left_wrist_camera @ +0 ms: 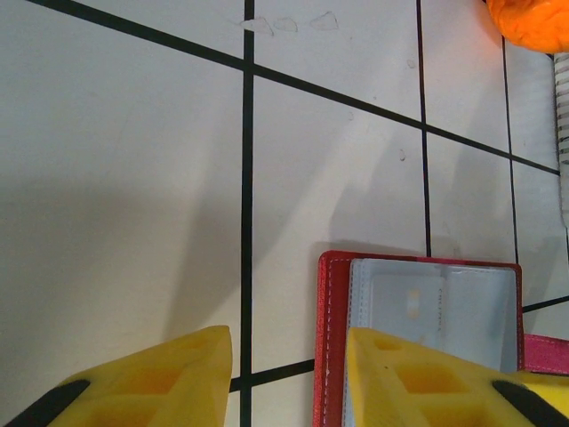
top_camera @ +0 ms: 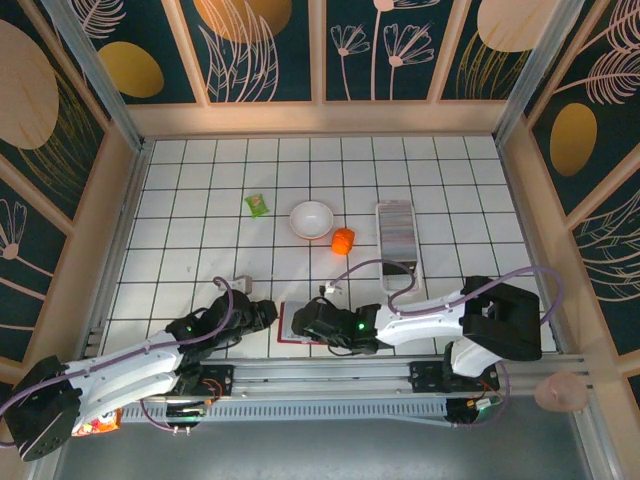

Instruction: Put the credit cards into the card holder

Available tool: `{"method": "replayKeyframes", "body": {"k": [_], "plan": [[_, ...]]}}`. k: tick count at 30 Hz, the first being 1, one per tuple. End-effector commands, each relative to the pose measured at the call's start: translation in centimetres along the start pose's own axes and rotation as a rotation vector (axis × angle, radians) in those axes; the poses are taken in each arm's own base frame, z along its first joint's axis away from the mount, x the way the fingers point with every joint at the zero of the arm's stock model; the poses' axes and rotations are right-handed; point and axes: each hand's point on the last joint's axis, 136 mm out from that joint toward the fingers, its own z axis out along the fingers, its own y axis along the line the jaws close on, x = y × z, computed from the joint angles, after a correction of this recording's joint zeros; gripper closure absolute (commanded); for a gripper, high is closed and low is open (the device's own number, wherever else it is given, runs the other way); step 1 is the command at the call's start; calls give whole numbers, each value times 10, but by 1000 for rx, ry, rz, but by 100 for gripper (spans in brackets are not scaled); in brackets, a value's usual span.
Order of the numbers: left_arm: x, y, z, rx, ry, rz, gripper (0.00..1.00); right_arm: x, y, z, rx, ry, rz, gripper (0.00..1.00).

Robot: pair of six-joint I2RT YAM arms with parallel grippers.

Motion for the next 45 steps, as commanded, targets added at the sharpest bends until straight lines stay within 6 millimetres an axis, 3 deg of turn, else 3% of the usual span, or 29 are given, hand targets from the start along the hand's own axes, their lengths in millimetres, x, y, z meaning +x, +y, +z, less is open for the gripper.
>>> {"method": "replayKeyframes", "body": {"k": [1,11,17,30,38,42,45], "plan": [[-2,10,-2,-31,-25,-23,62,-3,16,5,-72,-9,12,41],[-13,24,-11,-89,-103,-63,71,-8,35,7,-164,-30,32,42],[-32,39,-27,-191,-202,-89,71,-6,44,13,-196,-22,27,42],[-53,48,-49,-273,-316,-107,67,-18,93,5,-386,-79,-26,41],[-87,57,-90,-383,-510,-112,52,-30,121,2,-510,-89,-49,40],[-96,46,-95,-344,-542,-122,48,-40,130,2,-548,-93,-73,40],[-97,43,-96,-346,-532,-117,44,-55,136,-10,-553,-130,-149,38]]}}
